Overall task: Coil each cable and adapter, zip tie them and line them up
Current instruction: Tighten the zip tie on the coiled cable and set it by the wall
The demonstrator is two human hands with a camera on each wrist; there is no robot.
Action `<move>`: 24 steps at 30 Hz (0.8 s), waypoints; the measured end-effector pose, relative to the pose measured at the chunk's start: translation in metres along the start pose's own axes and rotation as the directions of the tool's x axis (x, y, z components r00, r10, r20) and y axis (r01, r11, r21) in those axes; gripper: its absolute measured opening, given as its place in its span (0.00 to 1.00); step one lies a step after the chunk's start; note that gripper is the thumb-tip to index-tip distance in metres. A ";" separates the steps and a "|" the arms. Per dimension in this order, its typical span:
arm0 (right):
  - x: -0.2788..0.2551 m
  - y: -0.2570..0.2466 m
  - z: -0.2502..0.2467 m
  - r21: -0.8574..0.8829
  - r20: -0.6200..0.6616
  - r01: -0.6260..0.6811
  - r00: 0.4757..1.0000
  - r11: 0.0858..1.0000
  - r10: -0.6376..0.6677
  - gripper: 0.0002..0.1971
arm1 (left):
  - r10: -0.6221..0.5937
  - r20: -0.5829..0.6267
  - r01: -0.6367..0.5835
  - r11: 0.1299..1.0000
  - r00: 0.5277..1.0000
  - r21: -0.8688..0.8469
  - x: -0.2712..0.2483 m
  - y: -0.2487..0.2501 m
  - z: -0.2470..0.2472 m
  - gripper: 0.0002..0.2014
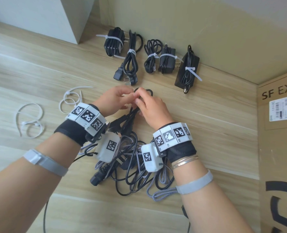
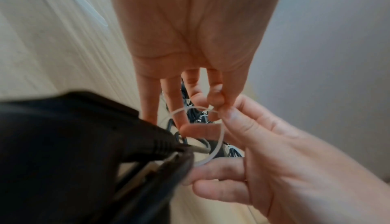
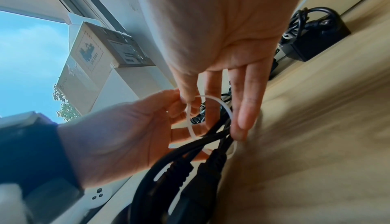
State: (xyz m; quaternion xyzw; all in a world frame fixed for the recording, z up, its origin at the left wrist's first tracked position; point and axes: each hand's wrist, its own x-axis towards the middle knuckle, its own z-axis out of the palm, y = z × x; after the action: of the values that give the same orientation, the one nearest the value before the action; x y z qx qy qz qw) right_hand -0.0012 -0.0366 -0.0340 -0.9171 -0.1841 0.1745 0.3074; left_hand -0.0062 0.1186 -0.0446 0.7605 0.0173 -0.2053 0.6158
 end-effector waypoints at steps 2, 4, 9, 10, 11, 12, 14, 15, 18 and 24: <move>-0.001 0.002 0.002 -0.029 -0.046 0.015 0.999 0.999 -0.016 0.05 | 0.072 -0.053 -0.067 0.994 0.996 0.086 0.003 -0.002 -0.001 0.14; -0.003 0.009 0.005 -0.074 -0.114 0.013 0.993 0.997 -0.021 0.05 | 0.127 -0.105 -0.107 0.979 0.986 0.176 0.002 -0.001 -0.004 0.17; -0.009 0.031 0.008 -0.059 -0.142 -0.072 0.988 0.996 0.063 0.06 | 0.101 -0.295 -0.048 0.982 0.950 0.183 0.003 0.007 -0.024 0.18; -0.008 0.032 0.008 -0.052 -0.150 -0.086 0.986 0.995 0.077 0.06 | 0.072 -0.271 -0.042 0.993 0.960 0.114 0.005 0.009 -0.024 0.18; -0.006 0.032 0.008 -0.033 -0.159 -0.095 0.983 0.995 0.088 0.07 | 0.021 -0.221 -0.021 1.000 0.975 0.002 0.005 0.011 -0.023 0.16; -0.005 0.030 0.007 -0.004 -0.172 -0.100 0.980 0.995 0.098 0.06 | -0.035 -0.143 0.018 0.993 0.989 -0.114 0.005 0.014 -0.020 0.14; -0.004 0.028 0.004 0.045 -0.184 -0.112 0.976 0.993 0.119 0.05 | -0.124 0.017 0.125 0.978 0.992 -0.167 0.006 0.016 -0.011 0.12; -0.004 0.027 0.004 0.057 -0.184 -0.123 0.974 0.991 0.131 0.04 | -0.163 0.051 0.167 0.982 0.985 -0.086 0.007 0.014 -0.006 0.12; -0.006 0.024 0.004 0.090 -0.198 -0.140 0.968 0.986 0.156 0.02 | -0.230 0.046 0.220 0.963 0.972 0.154 0.012 0.004 0.006 0.15; -0.003 0.017 0.003 0.106 -0.173 -0.170 0.967 0.980 0.186 0.05 | -0.148 -0.022 0.149 0.959 0.989 0.241 0.017 0.008 0.019 0.15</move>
State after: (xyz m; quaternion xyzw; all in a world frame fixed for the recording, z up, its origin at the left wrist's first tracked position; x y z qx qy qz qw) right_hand -0.0014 -0.0492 -0.0462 -0.9272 -0.0640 0.1250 0.3473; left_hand 0.0058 0.0953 -0.0456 0.8268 0.0505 -0.2501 0.5014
